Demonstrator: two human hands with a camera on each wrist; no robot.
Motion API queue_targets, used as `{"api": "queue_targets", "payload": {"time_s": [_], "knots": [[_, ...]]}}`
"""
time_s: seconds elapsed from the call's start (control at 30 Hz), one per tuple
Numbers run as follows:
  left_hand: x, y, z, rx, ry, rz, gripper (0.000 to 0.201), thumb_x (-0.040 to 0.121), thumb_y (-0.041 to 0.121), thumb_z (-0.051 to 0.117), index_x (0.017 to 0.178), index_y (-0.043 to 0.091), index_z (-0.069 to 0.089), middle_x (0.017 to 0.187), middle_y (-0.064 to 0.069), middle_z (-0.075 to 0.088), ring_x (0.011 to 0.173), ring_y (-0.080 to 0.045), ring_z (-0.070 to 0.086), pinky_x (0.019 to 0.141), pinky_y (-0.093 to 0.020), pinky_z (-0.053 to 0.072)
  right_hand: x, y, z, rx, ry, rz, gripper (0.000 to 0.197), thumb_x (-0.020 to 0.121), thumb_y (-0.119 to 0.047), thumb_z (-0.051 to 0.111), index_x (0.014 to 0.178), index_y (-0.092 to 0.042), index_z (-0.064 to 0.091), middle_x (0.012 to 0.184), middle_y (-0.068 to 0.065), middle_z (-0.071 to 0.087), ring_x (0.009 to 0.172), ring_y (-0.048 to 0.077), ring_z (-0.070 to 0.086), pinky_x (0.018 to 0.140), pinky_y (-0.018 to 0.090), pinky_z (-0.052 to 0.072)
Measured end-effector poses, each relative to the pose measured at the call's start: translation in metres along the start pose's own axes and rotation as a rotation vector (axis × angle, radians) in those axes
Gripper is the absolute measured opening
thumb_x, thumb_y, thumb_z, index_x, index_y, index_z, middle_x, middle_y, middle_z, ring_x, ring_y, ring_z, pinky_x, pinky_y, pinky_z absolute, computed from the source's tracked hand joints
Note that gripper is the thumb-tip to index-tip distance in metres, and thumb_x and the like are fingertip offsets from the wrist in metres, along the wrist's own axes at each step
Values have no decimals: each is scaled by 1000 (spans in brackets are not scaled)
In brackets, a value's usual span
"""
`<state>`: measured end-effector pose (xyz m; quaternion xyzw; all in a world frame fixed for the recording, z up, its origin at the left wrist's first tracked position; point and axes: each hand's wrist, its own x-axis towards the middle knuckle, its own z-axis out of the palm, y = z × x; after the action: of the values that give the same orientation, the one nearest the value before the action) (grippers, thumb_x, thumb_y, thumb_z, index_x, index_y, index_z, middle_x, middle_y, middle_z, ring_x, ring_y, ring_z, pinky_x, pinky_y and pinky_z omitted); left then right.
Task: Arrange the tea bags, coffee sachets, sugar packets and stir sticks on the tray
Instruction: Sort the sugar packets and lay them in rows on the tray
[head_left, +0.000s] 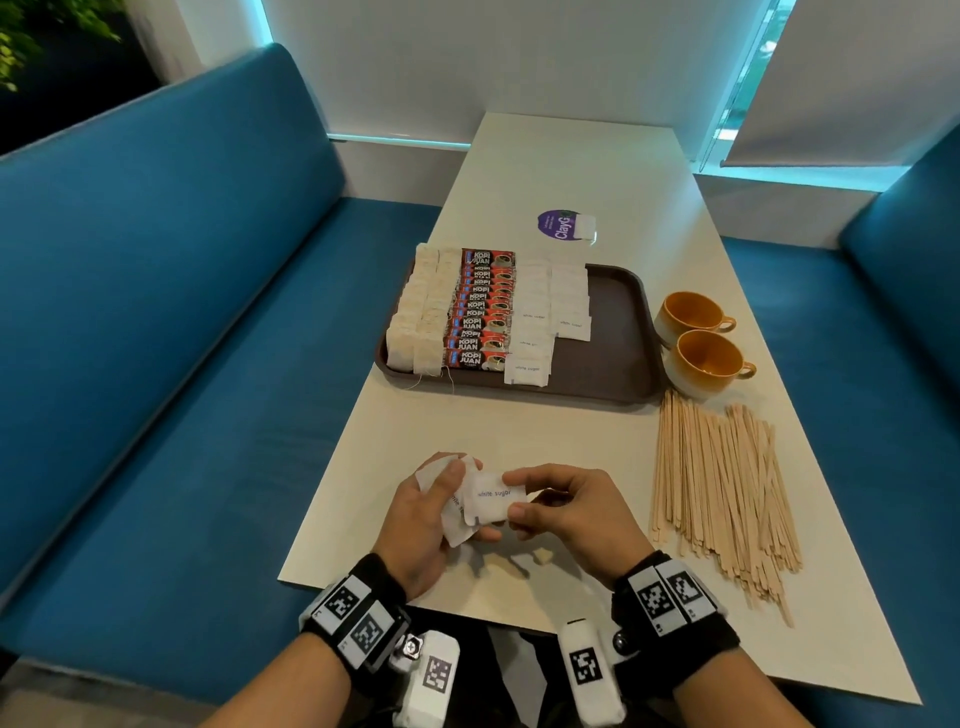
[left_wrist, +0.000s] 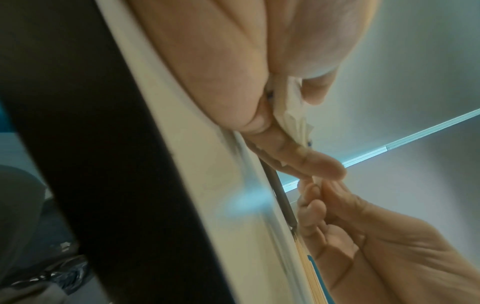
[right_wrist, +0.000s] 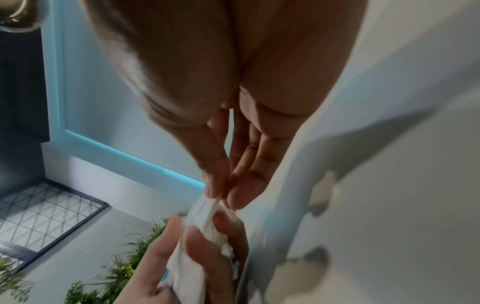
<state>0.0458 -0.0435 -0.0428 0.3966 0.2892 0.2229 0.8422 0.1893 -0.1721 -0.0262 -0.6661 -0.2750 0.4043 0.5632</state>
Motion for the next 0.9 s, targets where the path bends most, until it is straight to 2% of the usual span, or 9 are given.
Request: {"api": "queue_targets", "payload": {"time_s": [0.07, 0.17, 0.27, 0.33, 0.4, 0.53, 0.63, 0.77, 0.9], "knots": [[2, -1, -3, -68, -25, -1, 37, 91, 23, 70, 119, 1, 57, 105, -26, 69, 87, -42, 69, 61, -43, 62, 5, -3, -4, 29, 51, -8, 30, 79, 11, 78, 103, -7, 78, 79, 6, 73, 69, 27, 71, 75, 37, 63], [5, -3, -8, -124, -102, -21, 63, 66, 6, 66, 127, -1, 52, 104, -30, 64, 90, -50, 66, 73, -50, 62, 23, -12, -22, 35, 161, -6, 26, 80, 9, 78, 101, -7, 78, 80, 9, 70, 72, 25, 73, 76, 35, 63], [9, -6, -12, -62, -138, -30, 64, 68, -9, 50, 131, -1, 48, 107, -30, 61, 100, -55, 65, 82, -51, 61, 49, -30, -50, -6, 256, -28, 22, 83, 2, 78, 100, -13, 77, 82, 4, 75, 77, 26, 76, 80, 38, 63], [10, -7, -13, -24, -135, -20, 59, 73, -10, 49, 131, 0, 48, 111, -30, 61, 106, -56, 64, 86, -53, 59, 69, -48, -70, -37, 312, -39, 20, 85, -2, 77, 101, -14, 76, 93, 7, 76, 83, 23, 77, 78, 32, 63], [11, -8, -14, -14, -127, -19, 56, 77, -9, 54, 132, 1, 48, 112, -30, 61, 107, -57, 63, 85, -55, 59, 93, -64, -89, -60, 348, -41, 19, 87, -6, 76, 102, -17, 76, 101, 3, 75, 89, 17, 76, 78, 27, 62], [11, -9, -14, 12, -108, -28, 53, 81, -6, 63, 131, 2, 48, 112, -35, 60, 104, -62, 62, 77, -54, 60, 148, -75, -122, -126, 424, 32, 18, 87, -6, 77, 101, -17, 78, 105, 1, 73, 92, 17, 74, 77, 25, 62], [11, -8, -12, 37, -90, -53, 53, 79, -3, 67, 128, 3, 50, 113, -43, 58, 92, -53, 68, 67, -44, 59, 182, -65, -137, -156, 418, 145, 19, 84, -3, 79, 95, -19, 80, 110, 6, 72, 92, 24, 75, 83, 33, 63], [12, -9, -14, 23, -78, -65, 59, 74, 5, 78, 127, 6, 52, 112, -39, 61, 101, -56, 66, 73, -46, 58, 212, -58, -136, -273, 321, 225, 22, 82, -1, 80, 90, -21, 79, 111, 8, 72, 97, 25, 73, 85, 34, 62], [13, -10, -15, 43, -94, -73, 62, 74, 10, 80, 129, 8, 50, 106, -37, 66, 96, -53, 67, 74, -45, 58, 226, -59, -133, -411, 315, 206, 18, 85, -5, 80, 92, -22, 79, 103, 4, 73, 93, 19, 72, 74, 25, 61]]}}
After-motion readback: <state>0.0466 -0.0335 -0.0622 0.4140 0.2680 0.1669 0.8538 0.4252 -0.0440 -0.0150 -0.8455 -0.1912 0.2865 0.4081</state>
